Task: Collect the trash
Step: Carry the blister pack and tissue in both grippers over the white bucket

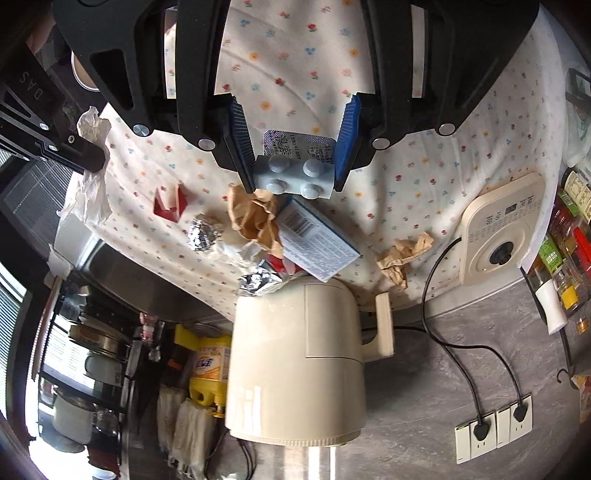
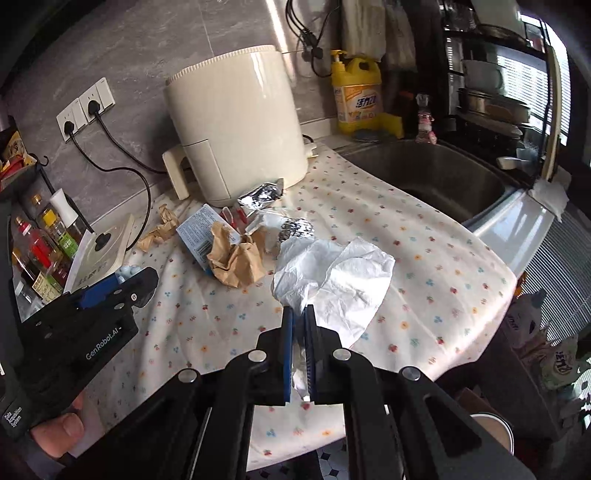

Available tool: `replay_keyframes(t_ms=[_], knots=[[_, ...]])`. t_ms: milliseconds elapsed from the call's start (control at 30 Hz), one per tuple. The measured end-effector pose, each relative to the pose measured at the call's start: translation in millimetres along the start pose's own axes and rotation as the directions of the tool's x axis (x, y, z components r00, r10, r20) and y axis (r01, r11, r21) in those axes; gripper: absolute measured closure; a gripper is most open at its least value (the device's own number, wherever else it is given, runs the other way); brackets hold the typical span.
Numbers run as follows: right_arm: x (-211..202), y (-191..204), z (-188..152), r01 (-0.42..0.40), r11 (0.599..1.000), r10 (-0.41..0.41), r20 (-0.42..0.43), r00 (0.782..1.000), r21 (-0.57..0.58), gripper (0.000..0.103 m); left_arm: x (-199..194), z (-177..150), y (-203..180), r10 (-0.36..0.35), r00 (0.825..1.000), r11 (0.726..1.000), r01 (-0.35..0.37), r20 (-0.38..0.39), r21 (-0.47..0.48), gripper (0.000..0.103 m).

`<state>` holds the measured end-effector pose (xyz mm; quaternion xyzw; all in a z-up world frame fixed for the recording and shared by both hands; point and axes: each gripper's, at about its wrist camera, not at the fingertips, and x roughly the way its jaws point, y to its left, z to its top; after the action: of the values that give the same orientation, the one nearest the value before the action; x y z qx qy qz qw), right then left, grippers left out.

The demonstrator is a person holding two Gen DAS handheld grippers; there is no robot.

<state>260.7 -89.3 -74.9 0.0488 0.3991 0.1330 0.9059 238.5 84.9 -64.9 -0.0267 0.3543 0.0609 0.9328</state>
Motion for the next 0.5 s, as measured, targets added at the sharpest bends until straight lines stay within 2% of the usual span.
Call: replay_keyframes(t_ms=[267,500], knots=[[-52.6,-47.0,-30.1,0.086,0.993,-0.088,0.032,0.996,0.079,0.096,-25.6,-16.9,-54.9,-0.098,0.995,0.992,0.097,0.0,0.076,0.062],[-92.8,-83.5,-62.1,0.153,0.977,-0.161,0.042,0.986,0.151,0.096,-47.0,-36.0,-101.9,-0.18,0.984,0.972,0.179,-0.008,0.151,0.062]])
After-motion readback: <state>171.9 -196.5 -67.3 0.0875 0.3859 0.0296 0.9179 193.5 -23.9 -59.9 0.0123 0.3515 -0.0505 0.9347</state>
